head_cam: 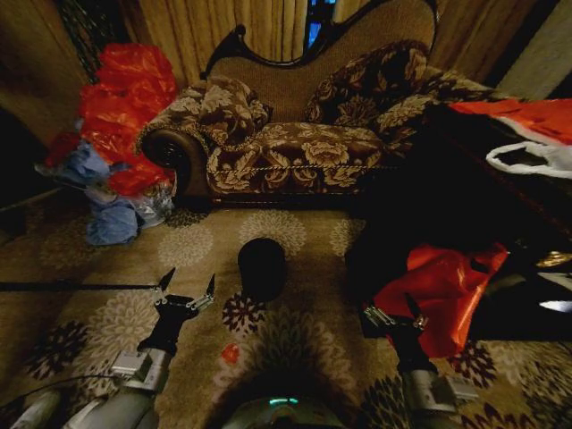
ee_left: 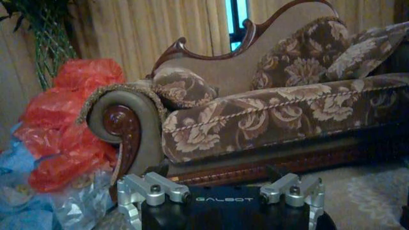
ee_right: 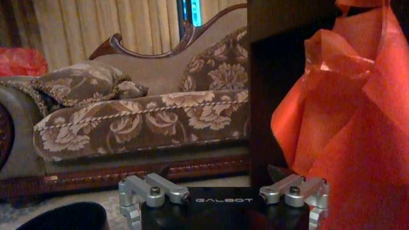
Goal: Place a garbage bag over the trash bin.
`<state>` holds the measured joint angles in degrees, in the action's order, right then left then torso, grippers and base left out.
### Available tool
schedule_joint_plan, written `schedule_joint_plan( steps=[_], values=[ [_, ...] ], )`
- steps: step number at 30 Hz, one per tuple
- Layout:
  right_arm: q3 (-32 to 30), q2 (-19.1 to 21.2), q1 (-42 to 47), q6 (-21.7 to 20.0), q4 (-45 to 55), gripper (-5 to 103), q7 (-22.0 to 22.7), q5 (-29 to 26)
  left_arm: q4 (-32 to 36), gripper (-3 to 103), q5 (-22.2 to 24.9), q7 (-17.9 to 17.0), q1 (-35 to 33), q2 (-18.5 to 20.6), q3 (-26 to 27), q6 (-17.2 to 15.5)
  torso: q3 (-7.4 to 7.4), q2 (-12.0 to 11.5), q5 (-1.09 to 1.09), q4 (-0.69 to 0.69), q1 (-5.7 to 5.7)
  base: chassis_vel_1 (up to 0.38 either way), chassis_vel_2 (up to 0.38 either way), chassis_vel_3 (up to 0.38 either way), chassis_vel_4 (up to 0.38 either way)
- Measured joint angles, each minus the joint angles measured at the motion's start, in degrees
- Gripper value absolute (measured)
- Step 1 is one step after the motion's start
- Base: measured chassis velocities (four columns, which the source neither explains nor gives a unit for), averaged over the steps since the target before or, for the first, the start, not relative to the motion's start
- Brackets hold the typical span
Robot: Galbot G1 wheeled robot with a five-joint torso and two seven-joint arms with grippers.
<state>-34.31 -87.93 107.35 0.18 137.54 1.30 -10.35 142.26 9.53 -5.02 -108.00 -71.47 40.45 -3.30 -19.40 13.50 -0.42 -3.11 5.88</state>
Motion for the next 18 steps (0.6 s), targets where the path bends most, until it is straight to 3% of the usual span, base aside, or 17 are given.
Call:
schedule_joint_plan(
  steps=[18],
  values=[
    [0.9, 0.9, -0.1, -1.2, 0.7, 100, 1.5, 1.7, 0.1, 100, 1.6, -1.7, 1.5, 1.7, -0.4, -1.7, 0.0, 0.0, 0.0, 0.0, 0.0, 0.0, 0.0, 0.0, 0.0]
  ],
)
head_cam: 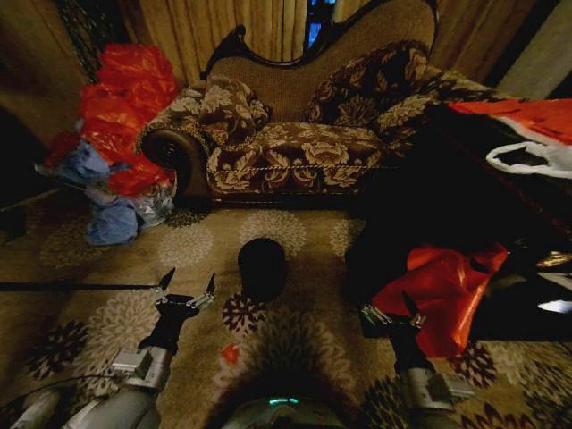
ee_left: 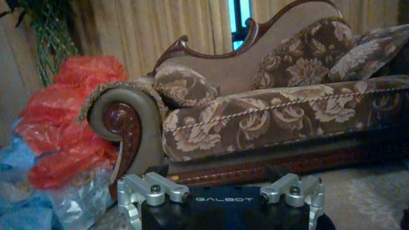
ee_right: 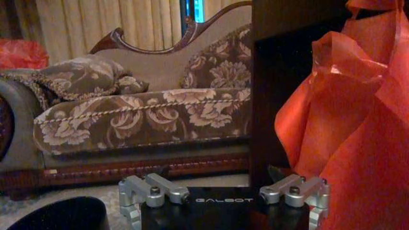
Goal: Place a garbage bag over the trash bin.
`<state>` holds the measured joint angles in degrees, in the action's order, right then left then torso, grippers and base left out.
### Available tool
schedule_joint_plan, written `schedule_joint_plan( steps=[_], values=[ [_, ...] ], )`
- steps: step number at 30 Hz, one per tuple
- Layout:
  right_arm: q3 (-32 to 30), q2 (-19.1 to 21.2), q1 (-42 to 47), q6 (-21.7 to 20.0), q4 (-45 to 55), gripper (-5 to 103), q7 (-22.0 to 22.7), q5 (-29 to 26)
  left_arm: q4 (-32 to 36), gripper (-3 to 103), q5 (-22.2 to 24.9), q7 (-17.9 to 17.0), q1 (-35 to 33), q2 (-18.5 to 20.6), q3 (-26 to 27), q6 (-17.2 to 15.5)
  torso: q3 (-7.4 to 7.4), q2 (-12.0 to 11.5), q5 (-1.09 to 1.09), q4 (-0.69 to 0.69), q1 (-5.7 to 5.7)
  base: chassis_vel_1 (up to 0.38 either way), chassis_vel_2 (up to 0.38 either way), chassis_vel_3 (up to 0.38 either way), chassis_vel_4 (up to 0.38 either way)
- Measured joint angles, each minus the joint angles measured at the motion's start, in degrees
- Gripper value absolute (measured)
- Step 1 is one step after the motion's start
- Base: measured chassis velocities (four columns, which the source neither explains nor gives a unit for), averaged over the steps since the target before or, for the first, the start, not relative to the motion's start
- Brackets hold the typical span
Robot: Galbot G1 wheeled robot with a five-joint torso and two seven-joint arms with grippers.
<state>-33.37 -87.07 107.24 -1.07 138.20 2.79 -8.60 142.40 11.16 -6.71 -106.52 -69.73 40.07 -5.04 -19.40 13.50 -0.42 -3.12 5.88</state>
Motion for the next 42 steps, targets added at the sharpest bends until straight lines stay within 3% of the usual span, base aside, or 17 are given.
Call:
schedule_joint_plan(
  steps=[14, 18, 21, 23, 24, 26, 28, 30, 32, 34, 37, 38, 40, 41, 42],
  values=[
    [-0.1, -0.2, -0.2, -0.3, 0.1, 100, 0.2, 0.0, -0.1, 100, 1.8, -0.2, 0.8, 1.3, -0.3, -0.6, 0.0, 0.0, 0.0, 0.0, 0.0, 0.0, 0.0, 0.0, 0.0],
    [-0.1, -0.1, -0.3, -0.2, 0.0, 100, 0.2, 0.0, 0.0, 100, 3.4, -0.4, 1.1, 1.9, -0.6, -1.2, 0.0, 0.0, 0.0, 0.0, 0.0, 0.0, 0.0, 0.0, 0.0],
    [0.0, -0.1, -0.5, -0.2, -0.3, 100, 0.2, 0.0, 0.2, 100, 7.0, -1.2, 1.5, 2.8, -1.4, -2.3, 0.0, 0.0, 0.0, 0.01, 0.0, 0.0, 0.0, 0.0, 0.0],
    [0.1, 0.0, -0.7, -0.1, -1.0, 100, 0.2, 0.1, 0.7, 100, 14.6, -3.2, 3.1, 5.3, -2.9, -4.4, 0.0, 0.0, 0.01, 0.0, 0.0, 0.0, 0.0, 0.0, 0.0],
    [0.1, 0.0, -0.7, -0.1, -1.0, 100, 0.2, 0.1, 0.7, 100, 14.6, -3.2, 3.1, 5.3, -2.9, -4.4, 0.0, 0.0, 0.01, 0.0, 0.0, 0.0, 0.0, 0.0, 0.0],
    [0.1, 0.4, -0.9, 0.1, -1.9, 100, 0.0, 0.1, 0.8, 100, 21.4, -4.9, 5.3, 8.2, -4.0, -5.6, 0.0, 0.0, 0.0, 0.02, 0.0, 0.0, 0.0, 0.0, 0.0],
    [0.0, 0.7, -0.9, 0.9, -2.9, 100, 0.0, 0.1, 0.8, 100, 33.1, -8.9, 10.1, 13.4, -7.7, -7.3, 0.0, 0.0, -0.02, 0.0, 0.0, 0.0, 0.0, 0.0, 0.0],
    [-0.1, 0.8, -0.9, 1.1, -3.1, 100, -0.1, 0.1, 0.8, 100, 35.9, -9.8, 11.5, 14.6, -9.0, -7.3, 0.0, 0.0, -0.01, -0.01, 0.0, 0.0, 0.0, 0.0, 0.0],
    [-0.2, 1.2, -0.8, 1.5, -3.6, 100, -0.2, 0.0, 0.0, 100, 46.1, -11.7, 18.5, 19.4, -15.4, -5.2, 0.0, 0.0, 0.01, 0.01, 0.0, 0.0, 0.0, 0.0, 0.0],
    [-0.2, 1.5, -0.8, 1.6, -3.7, 100, -0.2, -0.1, -0.3, 100, 48.4, -11.9, 21.0, 20.6, -17.6, -4.4, 0.0, 0.0, 0.0, 0.0, 0.0, 0.0, 0.0, 0.0, 0.0],
    [-0.2, 2.7, -0.6, 2.4, -4.8, 100, -0.6, -0.1, -2.6, 100, 61.1, -13.4, 34.0, 24.2, -28.1, -2.6, -0.01, 0.0, 0.0, 0.01, 0.0, 0.0, 0.0, 0.0, 0.0],
    [-0.2, 2.7, -0.6, 2.4, -4.8, 100, -0.6, -0.1, -2.6, 100, 61.1, -13.4, 34.0, 24.2, -28.1, -2.6, -0.01, 0.0, 0.0, 0.01, 0.0, 0.0, 0.0, 0.0, 0.0],
    [-0.1, 2.9, -0.4, 2.6, -5.4, 100, -0.9, 0.2, -4.1, 100, 68.5, -15.2, 42.1, 24.5, -34.1, -2.5, -0.01, 0.0, 0.0, 0.01, 0.0, 0.0, 0.0, 0.0, 0.0],
    [0.3, 2.9, 0.0, 3.0, -6.0, 100, -1.0, 0.9, -5.9, 100, 75.1, -16.6, 50.4, 23.8, -39.5, -2.5, -0.01, 0.0, 0.01, -0.01, 0.0, 0.0, 0.0, 0.0, 0.0],
    [0.5, 2.9, 0.1, 3.2, -6.4, 100, -1.0, 1.4, -7.4, 100, 78.5, -17.2, 55.0, 22.8, -42.7, -2.4, -0.01, 0.0, 0.02, -0.02, 0.01, 0.0, 0.0, 0.0, 0.0]
  ],
)
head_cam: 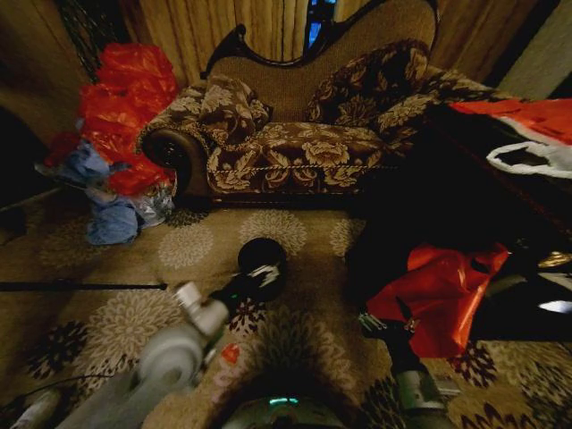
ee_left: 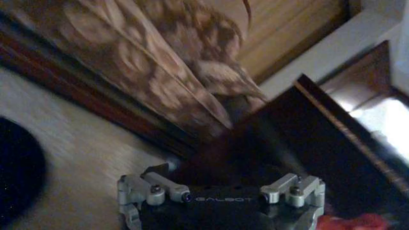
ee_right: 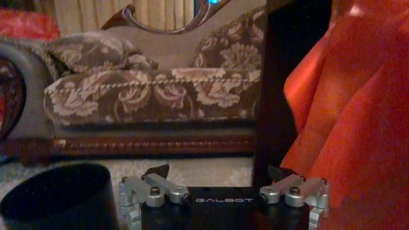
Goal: Place a garbage bag over the trash bin.
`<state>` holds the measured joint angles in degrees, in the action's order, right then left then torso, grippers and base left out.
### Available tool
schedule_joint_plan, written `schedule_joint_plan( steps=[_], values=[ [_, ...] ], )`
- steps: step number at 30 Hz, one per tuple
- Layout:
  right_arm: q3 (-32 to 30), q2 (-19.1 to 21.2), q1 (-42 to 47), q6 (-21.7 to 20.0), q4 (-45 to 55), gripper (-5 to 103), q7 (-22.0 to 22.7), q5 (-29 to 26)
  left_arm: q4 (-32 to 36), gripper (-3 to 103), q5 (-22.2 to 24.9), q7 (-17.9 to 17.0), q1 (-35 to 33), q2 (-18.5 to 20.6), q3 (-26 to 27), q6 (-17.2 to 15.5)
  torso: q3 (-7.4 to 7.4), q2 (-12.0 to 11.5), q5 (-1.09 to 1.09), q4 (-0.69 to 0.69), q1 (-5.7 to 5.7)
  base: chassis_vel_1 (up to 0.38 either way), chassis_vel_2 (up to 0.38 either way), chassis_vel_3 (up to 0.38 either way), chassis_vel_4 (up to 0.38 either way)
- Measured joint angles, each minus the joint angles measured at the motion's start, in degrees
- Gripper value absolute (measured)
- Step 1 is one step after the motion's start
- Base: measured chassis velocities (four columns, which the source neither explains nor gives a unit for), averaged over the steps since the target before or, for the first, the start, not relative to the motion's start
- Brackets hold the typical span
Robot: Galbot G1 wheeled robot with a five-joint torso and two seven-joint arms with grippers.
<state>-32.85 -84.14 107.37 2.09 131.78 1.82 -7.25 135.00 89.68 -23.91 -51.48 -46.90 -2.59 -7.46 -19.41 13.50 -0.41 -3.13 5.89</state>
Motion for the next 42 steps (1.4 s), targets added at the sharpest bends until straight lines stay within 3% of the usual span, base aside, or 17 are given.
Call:
schedule_joint_plan(
  steps=[2, 4, 5, 8, 9, 11, 12, 15, 16, 18, 27, 38, 42],
  values=[
    [0.1, 0.0, 0.1, 0.1, -0.2, 100, 0.1, 0.3, -0.9, 100, 1.7, -0.1, 2.5, -0.7, -1.8, 0.1, 0.0, 0.0, -0.01, 0.0, 0.0, 0.0, 0.0, 0.0, 0.0],
    [0.8, 0.4, 0.1, 0.7, -1.3, 100, 0.4, 1.1, -5.0, 100, 7.8, -0.4, 12.2, -4.4, -9.2, 0.5, 0.0, 0.0, 0.01, 0.03, 0.0, 0.0, 0.0, 0.0, 0.0],
    [0.8, 0.4, 0.1, 0.7, -1.3, 100, 0.4, 1.1, -5.0, 100, 7.8, -0.4, 12.2, -4.4, -9.2, 0.5, 0.0, 0.0, 0.01, 0.03, 0.0, 0.0, 0.0, 0.0, 0.0],
    [1.4, 0.7, -0.9, 0.9, -3.2, 100, 0.6, 1.4, -10.2, 100, 14.9, -3.1, 22.2, -13.1, -19.6, 0.9, 0.0, 0.0, 0.01, 0.01, 0.0, 0.0, 0.0, 0.0, 0.0],
    [1.4, 0.7, -0.9, 0.9, -3.2, 100, 0.6, 1.4, -10.2, 100, 14.9, -3.1, 22.2, -13.1, -19.6, 0.9, 0.0, 0.0, 0.01, 0.01, 0.0, 0.0, 0.0, 0.0, 0.0],
    [1.9, 0.5, -2.0, 0.9, -4.7, 100, 1.1, 2.0, -14.4, 100, 16.4, -4.2, 25.9, -19.9, -24.2, 0.9, 0.0, 0.0, 0.01, 0.0, 0.0, 0.0, 0.0, 0.0, 0.0],
    [1.9, 0.5, -2.0, 0.9, -4.7, 100, 1.1, 2.0, -14.4, 100, 16.4, -4.2, 25.9, -19.9, -24.2, 0.9, 0.0, 0.0, 0.01, 0.0, 0.0, 0.0, 0.0, 0.0, 0.0],
    [2.8, 0.4, -2.4, 0.9, -5.5, 100, 1.5, 2.7, -20.1, 100, 16.5, -4.5, 28.3, -27.6, -27.6, 0.7, 0.0, 0.0, 0.0, 0.02, 0.0, 0.0, 0.0, 0.0, 0.0],
    [2.8, 0.4, -2.4, 0.9, -5.5, 100, 1.5, 2.7, -20.1, 100, 16.5, -4.5, 28.3, -27.6, -27.6, 0.7, 0.0, 0.0, 0.0, 0.02, 0.0, 0.0, 0.0, 0.0, 0.0],
    [2.9, 0.1, -2.5, 1.6, -6.3, 100, 1.6, 3.1, -23.3, 100, 16.5, -4.3, 28.9, -31.9, -28.7, -0.1, 0.01, 0.0, 0.0, 0.02, 0.0, 0.0, 0.0, 0.0, 0.0],
    [2.8, 0.0, -3.2, 2.2, -6.5, 100, 1.9, 3.0, -28.3, 100, 15.4, -1.3, 29.1, -38.3, -30.4, -3.0, 0.01, 0.0, -0.01, 0.02, 0.0, 0.0, 0.0, 0.0, 0.0],
    [2.8, 0.7, -4.3, 1.9, -8.0, 100, 2.0, 2.2, -29.2, 101, 13.3, -1.5, 28.7, -37.4, -30.6, -4.1, 0.01, 0.0, -0.01, 0.03, -0.01, 0.0, 0.0, 0.0, 0.0],
    [2.8, 0.9, -4.9, 1.8, -8.4, 100, 2.1, 1.8, -30.8, 90, 12.2, -1.2, 29.0, -38.0, -30.7, -4.2, 0.01, 0.0, -0.01, 0.03, -0.01, 0.0, 0.0, 0.0, 0.0]
  ],
)
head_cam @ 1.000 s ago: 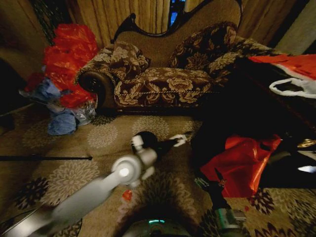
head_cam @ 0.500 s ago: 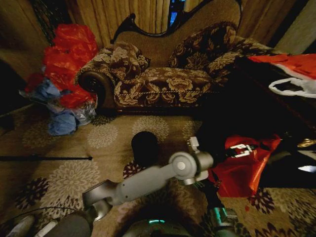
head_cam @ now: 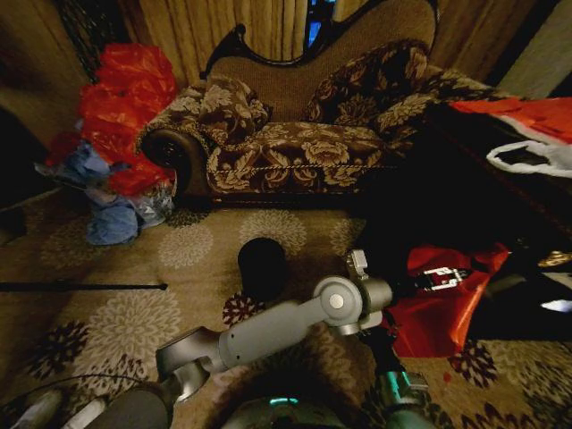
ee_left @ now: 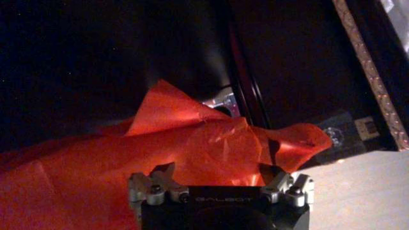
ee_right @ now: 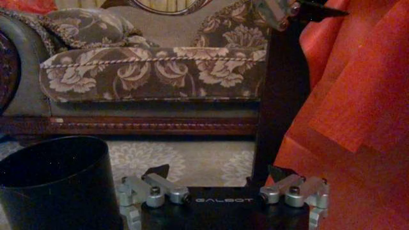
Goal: Place a garbage bag over the trash bin.
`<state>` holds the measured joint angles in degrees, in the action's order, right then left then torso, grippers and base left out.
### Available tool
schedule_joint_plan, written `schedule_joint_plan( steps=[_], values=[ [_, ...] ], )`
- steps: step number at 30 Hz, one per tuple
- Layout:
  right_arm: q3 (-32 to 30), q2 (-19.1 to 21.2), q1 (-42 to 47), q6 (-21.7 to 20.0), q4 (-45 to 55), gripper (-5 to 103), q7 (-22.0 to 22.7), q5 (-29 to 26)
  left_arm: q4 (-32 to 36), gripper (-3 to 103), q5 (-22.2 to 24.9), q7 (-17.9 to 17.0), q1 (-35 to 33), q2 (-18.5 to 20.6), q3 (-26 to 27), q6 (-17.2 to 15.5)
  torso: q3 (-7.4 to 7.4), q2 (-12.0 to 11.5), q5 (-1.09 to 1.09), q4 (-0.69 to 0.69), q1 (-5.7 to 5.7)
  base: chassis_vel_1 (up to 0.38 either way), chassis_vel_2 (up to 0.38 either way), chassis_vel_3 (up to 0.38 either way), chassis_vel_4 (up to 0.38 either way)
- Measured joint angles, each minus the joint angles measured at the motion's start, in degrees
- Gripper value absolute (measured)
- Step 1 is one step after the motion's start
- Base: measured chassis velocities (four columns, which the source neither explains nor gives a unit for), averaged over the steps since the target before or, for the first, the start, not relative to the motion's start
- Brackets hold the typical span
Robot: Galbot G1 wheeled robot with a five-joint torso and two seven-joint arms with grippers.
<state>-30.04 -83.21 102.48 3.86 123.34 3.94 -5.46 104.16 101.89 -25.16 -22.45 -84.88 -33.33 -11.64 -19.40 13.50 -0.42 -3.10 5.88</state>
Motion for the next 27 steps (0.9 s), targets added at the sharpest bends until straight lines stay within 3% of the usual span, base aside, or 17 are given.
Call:
schedule_joint_plan(
  steps=[4, 6, 8, 9, 11, 13, 14, 18, 24, 27],
  values=[
    [0.0, 0.2, -0.1, -0.1, -0.1, 100, 0.0, -0.1, -1.3, 80, -0.4, 0.0, 0.1, -1.4, 0.0, 0.0, 0.0, 0.0, 0.0, -0.02, 0.0, 0.0, 0.0, 0.0, 0.0],
    [0.0, 0.4, 0.0, -0.1, -0.1, 100, 0.0, -0.1, -2.3, 70, -0.9, 0.0, 0.1, -2.5, -0.2, 0.0, 0.0, 0.0, 0.0, -0.01, 0.0, 0.0, 0.0, 0.0, 0.0],
    [0.0, 0.5, 0.1, -0.1, -0.1, 100, 0.0, -0.1, -2.4, 70, -1.0, 0.1, 0.1, -2.7, -0.3, 0.0, 0.0, 0.0, 0.0, -0.01, 0.0, 0.0, 0.0, 0.0, 0.0],
    [0.0, 0.5, 0.2, -0.1, -0.1, 100, 0.0, -0.1, -2.8, 58, -1.2, 0.1, 0.0, -3.2, -0.3, 0.0, 0.0, 0.0, 0.0, -0.01, 0.0, 0.0, 0.0, 0.0, 0.0],
    [0.0, 0.5, 0.3, -0.1, -0.1, 100, 0.0, -0.1, -2.9, 53, -1.4, 0.1, -0.1, -3.5, -0.4, 0.0, 0.0, 0.0, 0.0, -0.02, 0.0, 0.0, 0.0, 0.0, 0.0],
    [-0.1, 0.6, 0.3, 0.0, -0.2, 100, 0.0, -0.1, -2.7, 47, -1.4, 0.0, -0.2, -3.6, -0.4, 0.0, 0.0, 0.0, 0.0, -0.01, 0.0, 0.0, 0.0, 0.0, 0.0],
    [-0.1, 0.6, 0.2, 0.0, -0.3, 100, 0.0, -0.1, -2.5, 36, -1.5, -0.1, -0.2, -3.6, -0.5, 0.0, 0.0, 0.0, 0.0, -0.01, 0.0, 0.0, 0.0, 0.0, 0.0],
    [0.0, 0.6, 0.0, 0.0, -0.5, 100, 0.0, -0.1, -2.3, 32, -1.9, -0.2, -0.3, -3.3, -0.6, 0.1, 0.0, 0.0, 0.0, -0.01, 0.0, 0.0, 0.0, 0.0, 0.0],
    [0.2, 0.9, -0.2, 0.1, -0.8, 100, 0.0, 0.0, -0.8, 4, -2.8, -0.5, -0.9, -2.4, -0.8, 0.1, 0.0, 0.0, 0.0, -0.01, 0.0, 0.0, 0.0, 0.0, 0.0],
    [0.2, 1.0, -0.2, 0.1, -1.0, 100, 0.0, 0.0, -0.3, 0, -3.1, -0.7, -1.3, -1.8, -0.8, 0.2, 0.0, 0.0, -0.01, -0.01, 0.0, 0.0, 0.0, 0.0, 0.0]
  ],
)
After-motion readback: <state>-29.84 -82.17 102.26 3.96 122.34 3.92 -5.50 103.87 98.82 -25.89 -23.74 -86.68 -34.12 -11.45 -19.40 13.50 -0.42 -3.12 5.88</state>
